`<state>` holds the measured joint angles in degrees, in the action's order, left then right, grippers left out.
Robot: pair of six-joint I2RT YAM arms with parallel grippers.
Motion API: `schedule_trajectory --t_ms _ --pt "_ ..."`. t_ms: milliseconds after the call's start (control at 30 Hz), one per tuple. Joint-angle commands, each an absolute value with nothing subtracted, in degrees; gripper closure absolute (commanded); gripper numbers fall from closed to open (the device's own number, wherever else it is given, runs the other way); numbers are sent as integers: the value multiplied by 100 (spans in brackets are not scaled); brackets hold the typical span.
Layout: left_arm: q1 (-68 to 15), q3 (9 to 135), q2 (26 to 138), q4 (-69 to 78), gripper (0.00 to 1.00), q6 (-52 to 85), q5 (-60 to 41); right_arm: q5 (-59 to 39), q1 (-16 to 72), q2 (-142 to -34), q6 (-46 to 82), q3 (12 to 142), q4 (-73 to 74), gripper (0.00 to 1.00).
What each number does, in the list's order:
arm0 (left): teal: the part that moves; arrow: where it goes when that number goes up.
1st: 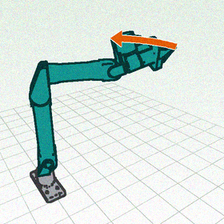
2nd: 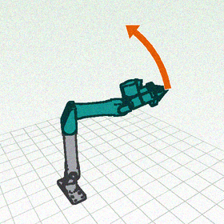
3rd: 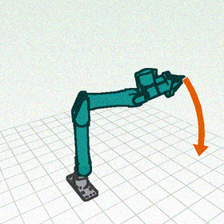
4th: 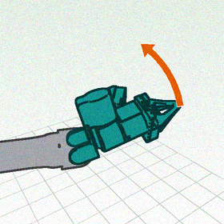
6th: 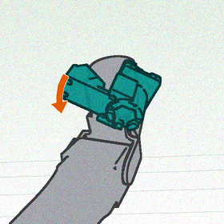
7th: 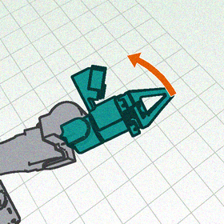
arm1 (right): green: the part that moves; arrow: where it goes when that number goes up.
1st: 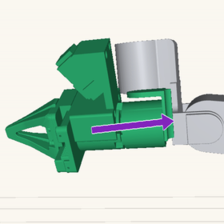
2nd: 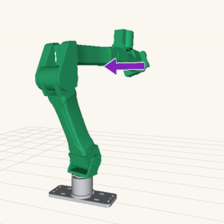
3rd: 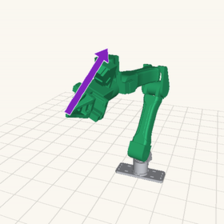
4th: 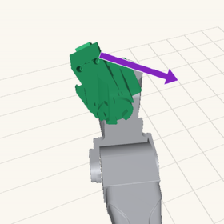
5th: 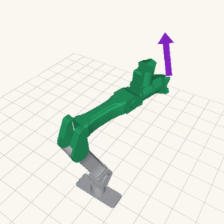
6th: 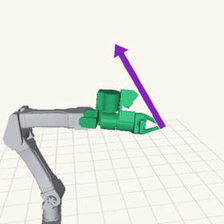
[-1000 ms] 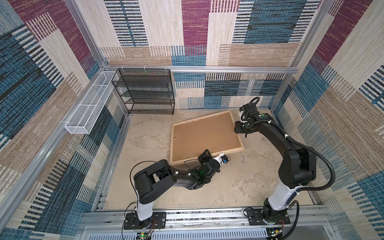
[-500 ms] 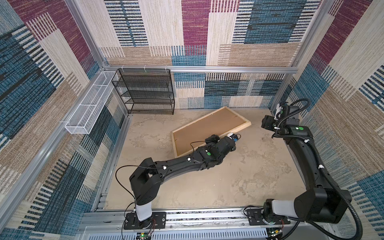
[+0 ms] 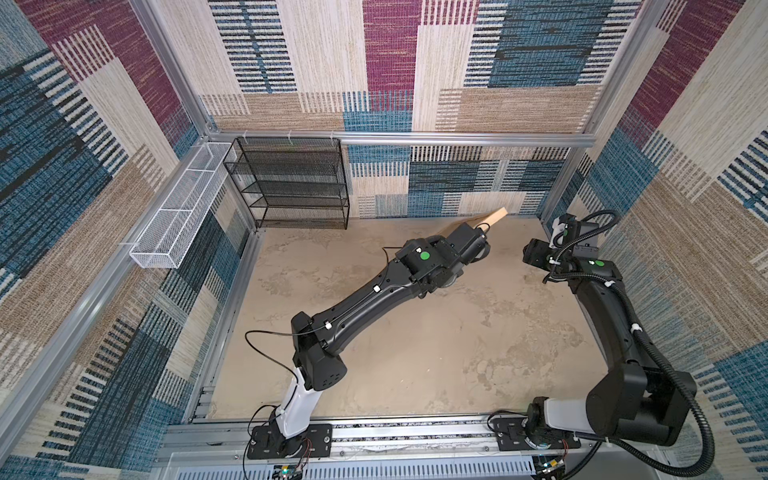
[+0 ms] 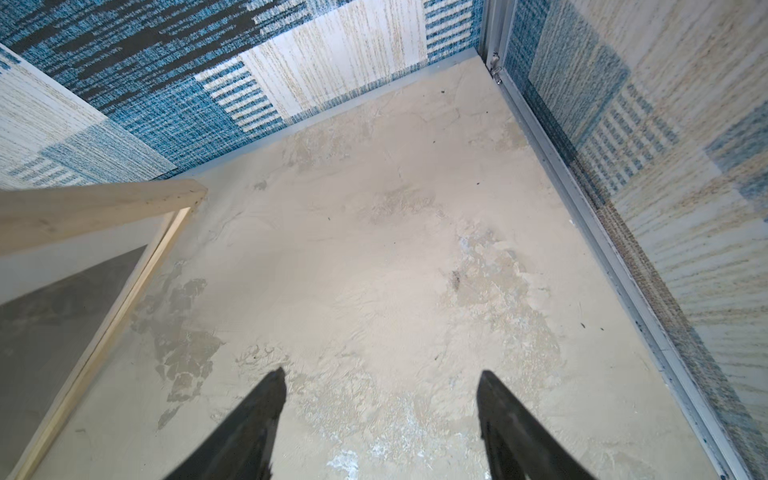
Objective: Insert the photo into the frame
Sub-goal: 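Lift the near frame edge with the left gripper while the right releases and withdraws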
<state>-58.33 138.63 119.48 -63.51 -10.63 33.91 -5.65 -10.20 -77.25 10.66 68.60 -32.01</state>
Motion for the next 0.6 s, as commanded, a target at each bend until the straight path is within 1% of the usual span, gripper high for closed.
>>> schedule_trajectory --t_ms 0,167,300,567 --pt "-5799 14633 12179 -6878 100 -562 3193 -763 -1016 -7762 1132 6832 -2932 26" --pt "-5629 15283 12196 -6966 100 -201 2716 -816 -1014 -7835 1087 6823 -2951 26" --pt "-5359 15333 12040 -6935 100 277 2233 -1004 -1015 -7867 1096 6753 -2905 26" --pt "-4693 14521 11746 -6302 100 945 1050 -1283 -1011 -7940 1118 6498 -2768 27"
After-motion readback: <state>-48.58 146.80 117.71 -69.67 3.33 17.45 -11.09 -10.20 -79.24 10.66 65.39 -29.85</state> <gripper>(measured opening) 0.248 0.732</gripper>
